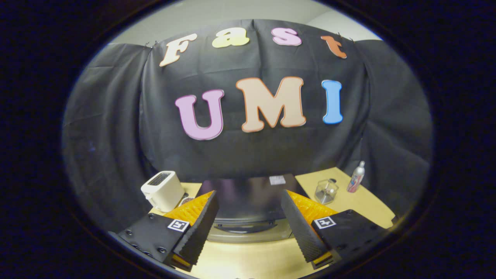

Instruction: Open the toaster oven, put the food inside, and close the toaster oven door.

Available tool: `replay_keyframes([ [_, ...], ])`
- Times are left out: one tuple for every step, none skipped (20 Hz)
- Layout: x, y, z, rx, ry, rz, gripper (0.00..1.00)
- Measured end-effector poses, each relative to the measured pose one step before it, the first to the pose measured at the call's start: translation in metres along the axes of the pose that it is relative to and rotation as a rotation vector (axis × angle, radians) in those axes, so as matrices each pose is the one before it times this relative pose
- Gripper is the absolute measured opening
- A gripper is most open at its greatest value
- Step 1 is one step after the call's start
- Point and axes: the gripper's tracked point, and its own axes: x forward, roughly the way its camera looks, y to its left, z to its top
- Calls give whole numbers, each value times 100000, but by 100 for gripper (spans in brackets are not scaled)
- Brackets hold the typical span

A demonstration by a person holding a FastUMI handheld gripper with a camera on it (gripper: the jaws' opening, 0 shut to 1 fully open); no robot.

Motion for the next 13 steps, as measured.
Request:
replay_keyframes([
  [-42,-97,1920,-306,-2758,234,100],
  [-104,-379,1810,-579,-2651,-529,100],
  [-81,-486,1486,-589,-1952,-553,100],
  [-88,-394,1361,-610,-876,-318,100],
  [-72,-312,910,-610,-465,-174,100],
  [-120,-357,1100,-672,-1009,-430,100],
  [-20,-320,989,-229,-1512,-396,100],
  [-99,-209,767,260,-1276,-212,100],
  [-111,-118,452,697,-1010,39,100],
  [-37,-194,408,1026,-699,-96,100],
  [-84,-140,285,1053,-761,-196,100],
  [-42,-265,109,814,-469,-479,100],
  [-84,-362,111,549,-349,-747,100],
])
